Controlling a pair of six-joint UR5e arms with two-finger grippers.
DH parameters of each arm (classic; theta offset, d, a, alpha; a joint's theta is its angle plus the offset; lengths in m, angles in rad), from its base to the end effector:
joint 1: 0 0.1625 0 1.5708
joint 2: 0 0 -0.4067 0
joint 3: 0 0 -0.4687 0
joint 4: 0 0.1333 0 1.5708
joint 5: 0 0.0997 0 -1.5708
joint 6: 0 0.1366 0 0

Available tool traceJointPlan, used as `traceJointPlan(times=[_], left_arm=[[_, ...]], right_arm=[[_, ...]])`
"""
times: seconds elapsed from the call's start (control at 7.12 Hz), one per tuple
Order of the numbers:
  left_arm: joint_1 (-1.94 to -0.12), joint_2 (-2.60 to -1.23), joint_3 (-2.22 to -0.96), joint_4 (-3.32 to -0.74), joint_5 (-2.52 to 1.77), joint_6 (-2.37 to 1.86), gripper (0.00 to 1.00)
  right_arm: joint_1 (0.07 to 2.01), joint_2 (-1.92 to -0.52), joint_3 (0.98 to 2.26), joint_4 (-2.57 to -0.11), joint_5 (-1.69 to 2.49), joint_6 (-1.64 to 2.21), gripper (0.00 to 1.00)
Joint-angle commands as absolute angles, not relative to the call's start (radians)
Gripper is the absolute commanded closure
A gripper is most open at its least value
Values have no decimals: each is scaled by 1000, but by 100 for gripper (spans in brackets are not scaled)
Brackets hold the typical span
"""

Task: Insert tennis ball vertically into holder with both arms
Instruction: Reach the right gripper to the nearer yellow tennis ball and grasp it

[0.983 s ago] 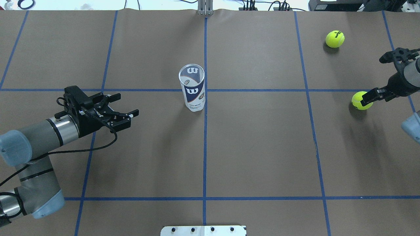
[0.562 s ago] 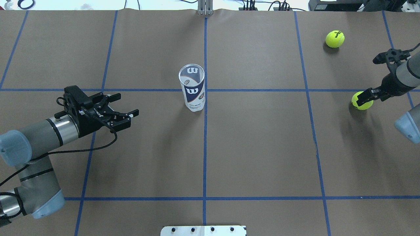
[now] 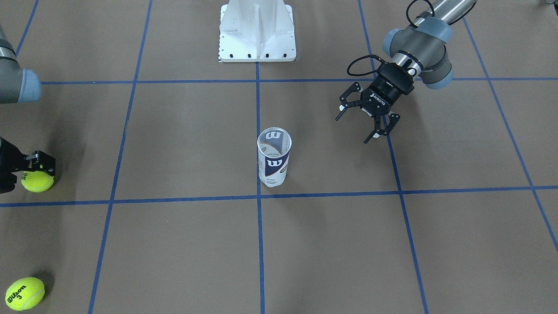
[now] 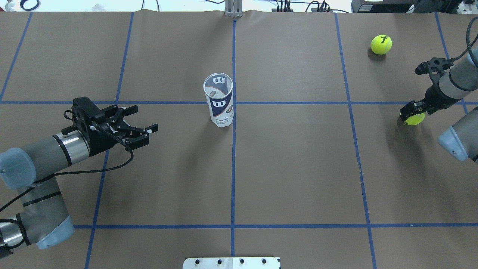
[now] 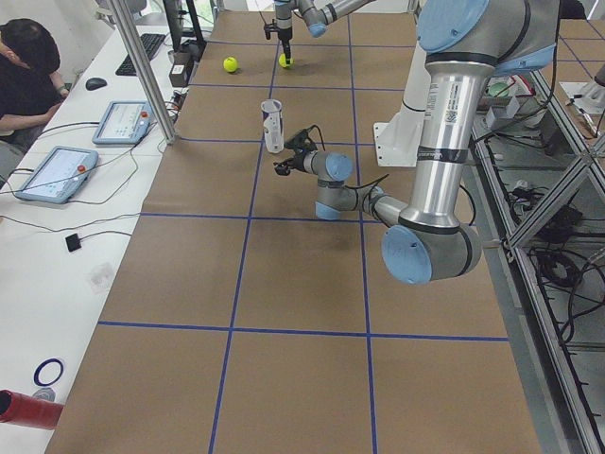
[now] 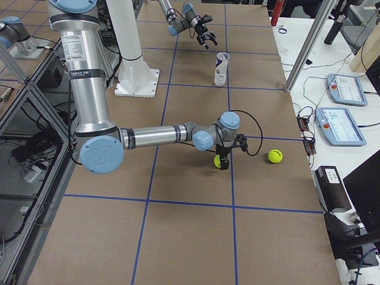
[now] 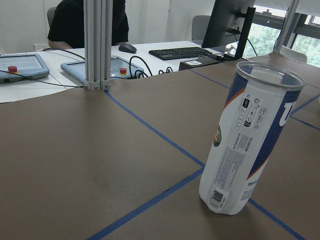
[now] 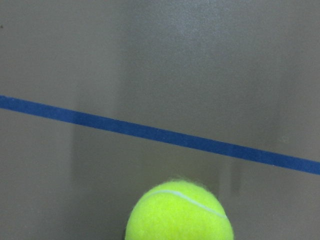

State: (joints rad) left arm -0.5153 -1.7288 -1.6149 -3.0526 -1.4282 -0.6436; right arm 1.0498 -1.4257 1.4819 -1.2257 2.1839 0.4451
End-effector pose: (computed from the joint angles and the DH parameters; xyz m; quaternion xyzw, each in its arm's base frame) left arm 0.4871 -0.4514 0.3557 0.5269 0.5274 0.0838 0.6611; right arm -0.2822 -0.6016 0.6025 0.0309 -0.3501 -0.0955 0.9313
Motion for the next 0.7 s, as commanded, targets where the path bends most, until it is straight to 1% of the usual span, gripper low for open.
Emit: traceJointPlan(times=[0.0,0.14,0.28,0.42,0.56], left_arm=[[-515,-1729,-1614,-3053,-1428,-638,1],[-515,-1729,-1614,-3053,-1428,-637,1],[-515,-1730,-1614,-3053,-1428,-637,1],[-515,-1736,-1614,-3051,-1428,-637,1],[-515,-1741,-1612,-3050,-1428,-635,1]], right_arm=[[1035,-1424,1470,-1226,2178,448,2],[1034,-1416,1468,-1226,2180,446,24],[1035,-1405,1470,-1226,2180,445,61],[1035,-1401,1473,-1224,2183,442,92],[1051,-1390,1483,-1226,2193,427,100]])
